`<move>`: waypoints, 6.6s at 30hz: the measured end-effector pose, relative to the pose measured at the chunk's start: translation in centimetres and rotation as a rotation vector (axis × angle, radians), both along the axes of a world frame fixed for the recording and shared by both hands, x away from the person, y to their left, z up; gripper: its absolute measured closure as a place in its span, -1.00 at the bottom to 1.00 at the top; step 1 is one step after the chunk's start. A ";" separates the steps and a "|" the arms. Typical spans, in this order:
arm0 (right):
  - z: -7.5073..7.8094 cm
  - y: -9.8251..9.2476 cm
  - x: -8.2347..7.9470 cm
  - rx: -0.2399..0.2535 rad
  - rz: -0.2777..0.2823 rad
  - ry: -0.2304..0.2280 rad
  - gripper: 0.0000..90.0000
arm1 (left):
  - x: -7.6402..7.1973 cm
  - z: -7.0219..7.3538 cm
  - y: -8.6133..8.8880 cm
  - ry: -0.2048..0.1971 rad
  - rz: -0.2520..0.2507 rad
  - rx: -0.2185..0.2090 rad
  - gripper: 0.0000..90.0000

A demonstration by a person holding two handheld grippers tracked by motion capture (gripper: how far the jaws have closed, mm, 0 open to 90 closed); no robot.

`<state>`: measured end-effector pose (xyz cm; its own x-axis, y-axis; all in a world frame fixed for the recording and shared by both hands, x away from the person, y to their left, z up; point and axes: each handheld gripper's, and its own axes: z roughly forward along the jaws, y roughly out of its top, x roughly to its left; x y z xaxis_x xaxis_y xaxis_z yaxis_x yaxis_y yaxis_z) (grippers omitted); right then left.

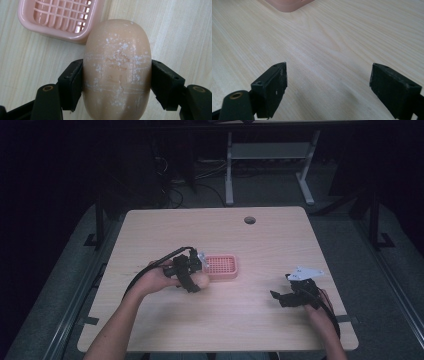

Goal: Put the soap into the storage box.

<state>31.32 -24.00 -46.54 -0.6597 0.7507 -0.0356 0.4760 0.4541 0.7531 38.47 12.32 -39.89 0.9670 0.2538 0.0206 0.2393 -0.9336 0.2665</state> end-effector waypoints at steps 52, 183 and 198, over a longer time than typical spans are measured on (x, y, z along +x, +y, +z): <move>0.0 -0.5 0.1 0.014 -0.004 0.003 -0.69 | 5.1 1.3 -3.5 -0.001 -0.027 0.019 -0.29; -0.4 0.4 0.0 -0.025 0.023 0.019 -0.69 | 3.3 -0.7 -4.3 0.005 -0.022 -0.010 -0.44; -0.4 0.5 0.1 -0.032 0.027 0.019 -0.69 | 2.6 -0.6 -4.0 -0.008 -0.027 -0.017 -0.44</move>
